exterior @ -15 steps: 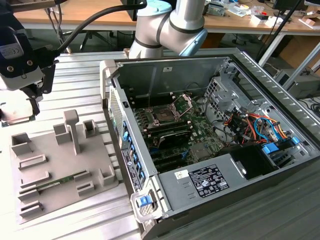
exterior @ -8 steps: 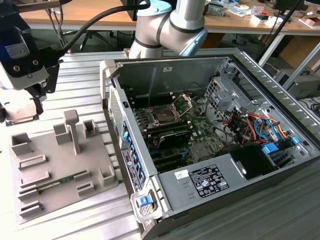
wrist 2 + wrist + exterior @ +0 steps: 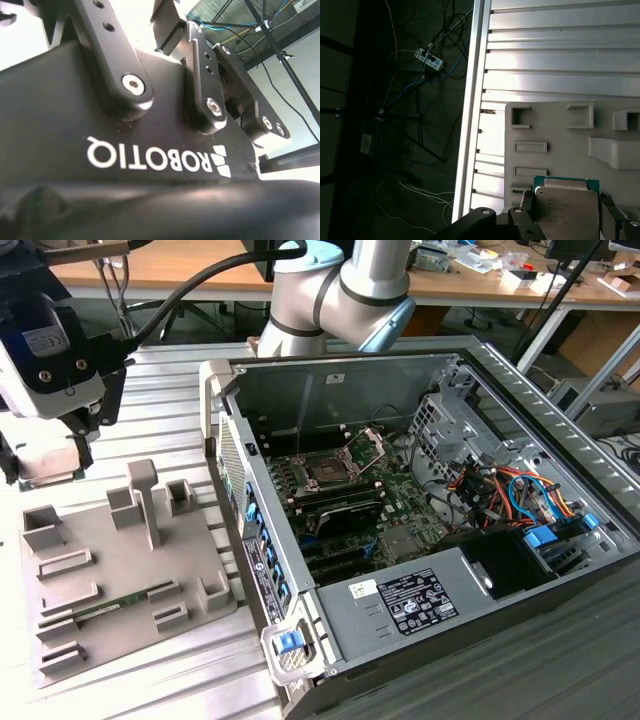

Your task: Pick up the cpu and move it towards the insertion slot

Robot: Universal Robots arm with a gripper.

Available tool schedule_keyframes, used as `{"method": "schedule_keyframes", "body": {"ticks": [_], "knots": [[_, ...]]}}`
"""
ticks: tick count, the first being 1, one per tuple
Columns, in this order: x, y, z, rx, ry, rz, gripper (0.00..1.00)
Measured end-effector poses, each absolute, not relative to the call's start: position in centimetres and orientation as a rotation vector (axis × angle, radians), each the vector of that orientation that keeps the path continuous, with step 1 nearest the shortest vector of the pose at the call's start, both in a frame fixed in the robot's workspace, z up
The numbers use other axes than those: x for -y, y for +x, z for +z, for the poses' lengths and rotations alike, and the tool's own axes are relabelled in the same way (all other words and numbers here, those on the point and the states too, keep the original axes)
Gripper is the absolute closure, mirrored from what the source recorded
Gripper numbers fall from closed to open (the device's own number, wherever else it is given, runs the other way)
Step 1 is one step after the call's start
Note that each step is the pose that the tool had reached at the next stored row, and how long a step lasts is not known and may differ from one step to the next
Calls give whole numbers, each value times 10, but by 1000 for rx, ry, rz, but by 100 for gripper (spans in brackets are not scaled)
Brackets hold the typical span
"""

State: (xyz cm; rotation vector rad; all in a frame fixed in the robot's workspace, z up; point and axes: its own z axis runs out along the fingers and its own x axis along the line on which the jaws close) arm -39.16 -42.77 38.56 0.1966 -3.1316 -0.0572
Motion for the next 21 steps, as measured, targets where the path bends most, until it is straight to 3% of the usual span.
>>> {"method": "schedule_keyframes", "body": {"ticks": [21], "knots": [[428,-374,386,3132,197,-57,45]]}}
